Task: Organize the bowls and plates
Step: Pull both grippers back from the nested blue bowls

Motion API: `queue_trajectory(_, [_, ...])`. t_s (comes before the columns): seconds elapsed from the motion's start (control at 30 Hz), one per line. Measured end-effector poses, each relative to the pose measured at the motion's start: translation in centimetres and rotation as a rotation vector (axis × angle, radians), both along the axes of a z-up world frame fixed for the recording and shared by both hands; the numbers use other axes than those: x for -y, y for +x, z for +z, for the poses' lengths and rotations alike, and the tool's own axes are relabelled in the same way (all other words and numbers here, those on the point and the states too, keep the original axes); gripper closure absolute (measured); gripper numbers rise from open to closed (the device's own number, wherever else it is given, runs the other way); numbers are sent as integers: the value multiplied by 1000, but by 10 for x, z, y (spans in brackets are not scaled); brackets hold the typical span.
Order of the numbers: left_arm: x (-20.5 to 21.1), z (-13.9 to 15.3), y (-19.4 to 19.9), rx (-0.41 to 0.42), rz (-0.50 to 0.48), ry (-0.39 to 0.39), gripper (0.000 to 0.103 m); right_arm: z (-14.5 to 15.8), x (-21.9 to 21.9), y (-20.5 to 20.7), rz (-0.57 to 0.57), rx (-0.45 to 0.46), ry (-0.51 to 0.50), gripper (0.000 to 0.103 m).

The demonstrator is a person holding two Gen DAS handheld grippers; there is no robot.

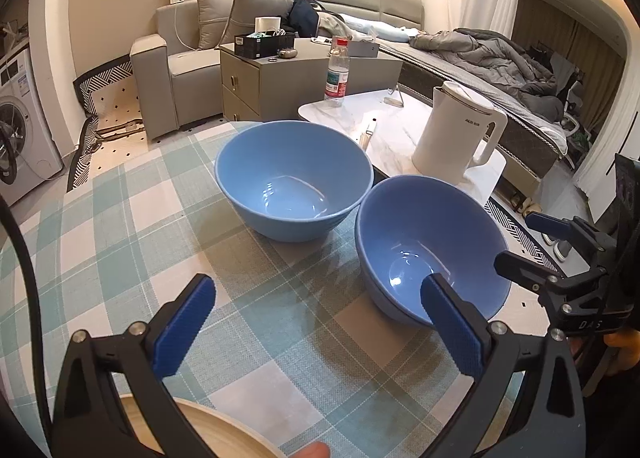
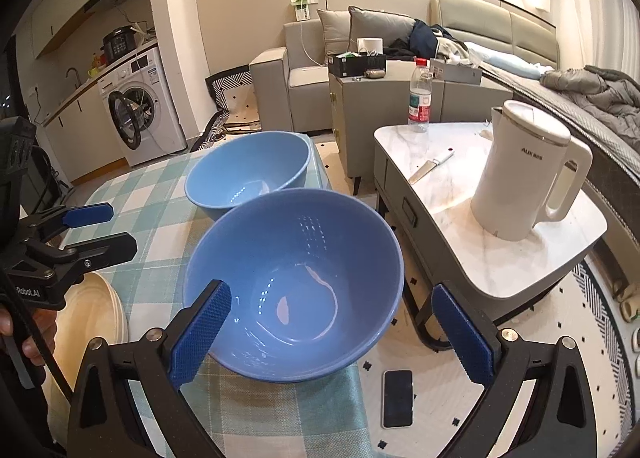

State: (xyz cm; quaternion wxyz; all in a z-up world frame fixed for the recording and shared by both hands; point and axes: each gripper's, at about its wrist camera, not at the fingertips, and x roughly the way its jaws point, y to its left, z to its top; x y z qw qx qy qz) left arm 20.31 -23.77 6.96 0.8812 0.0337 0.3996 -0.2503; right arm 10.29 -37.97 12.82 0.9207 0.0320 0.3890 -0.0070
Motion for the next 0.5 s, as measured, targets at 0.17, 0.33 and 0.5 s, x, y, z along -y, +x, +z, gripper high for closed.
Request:
queue_trajectory(0.17, [-9, 5, 0, 21, 23, 8, 0, 12, -4, -3, 13, 24, -14, 1])
queue_trajectory(0.33, [-18, 11, 3, 38, 47, 7, 0, 29, -3, -2, 17, 55, -30, 1])
queue_trajectory(0.5, [-24, 18, 6, 57, 64, 10, 0, 47, 3, -2, 36, 97, -8, 1])
